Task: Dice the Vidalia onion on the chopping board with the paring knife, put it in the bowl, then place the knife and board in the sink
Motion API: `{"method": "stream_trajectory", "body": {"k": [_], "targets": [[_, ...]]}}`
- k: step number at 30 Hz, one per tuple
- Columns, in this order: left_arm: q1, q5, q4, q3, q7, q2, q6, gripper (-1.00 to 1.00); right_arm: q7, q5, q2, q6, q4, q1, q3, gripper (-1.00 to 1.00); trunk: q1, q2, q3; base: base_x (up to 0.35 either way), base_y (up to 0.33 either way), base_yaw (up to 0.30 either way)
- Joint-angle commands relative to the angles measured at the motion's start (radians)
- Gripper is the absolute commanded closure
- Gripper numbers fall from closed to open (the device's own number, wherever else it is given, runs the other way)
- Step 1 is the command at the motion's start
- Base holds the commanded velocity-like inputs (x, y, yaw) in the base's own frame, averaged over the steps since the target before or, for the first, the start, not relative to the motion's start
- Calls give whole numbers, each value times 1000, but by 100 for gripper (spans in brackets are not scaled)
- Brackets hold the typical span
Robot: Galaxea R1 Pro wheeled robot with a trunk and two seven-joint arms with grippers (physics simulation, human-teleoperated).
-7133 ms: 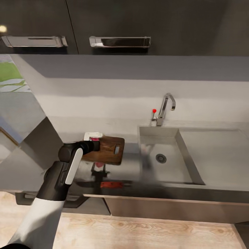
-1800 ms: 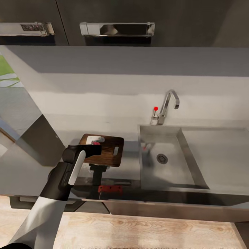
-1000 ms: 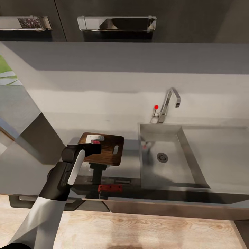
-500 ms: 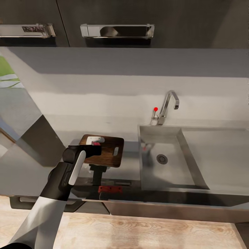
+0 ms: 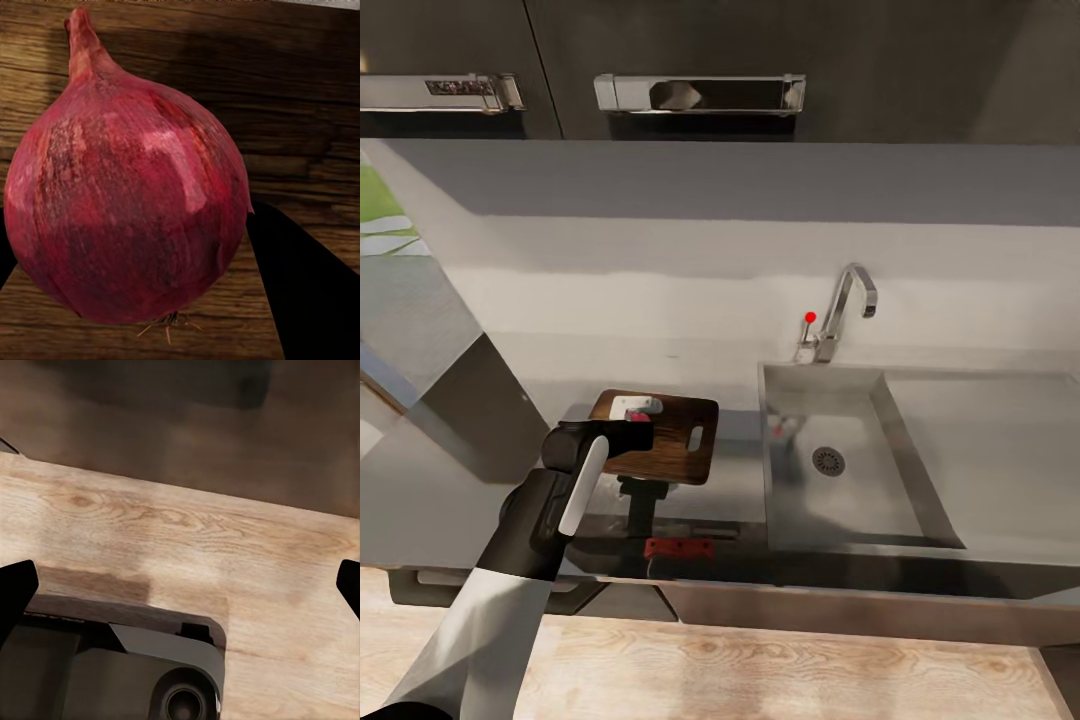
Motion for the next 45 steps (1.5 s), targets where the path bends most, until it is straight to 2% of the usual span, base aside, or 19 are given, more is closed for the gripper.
{"method": "stream_trajectory", "body": {"k": [1, 15, 38, 45], "targets": [[0, 15, 15, -1, 10, 0, 3, 100, 3, 4, 0, -3, 0, 0, -4, -100, 1, -1, -2, 0, 0, 0], [0, 15, 19, -1, 9, 0, 3, 100, 3, 5, 0, -3, 0, 0, -4, -100, 1, -1, 10, 0, 0, 0], [0, 15, 21, -1, 9, 0, 3, 100, 3, 5, 1, -3, 0, 0, -3, -100, 1, -1, 11, 0, 0, 0], [0, 15, 22, -1, 9, -1, 3, 100, 3, 4, 1, -3, 0, 0, -3, -100, 1, -1, 20, 0, 0, 0]]}}
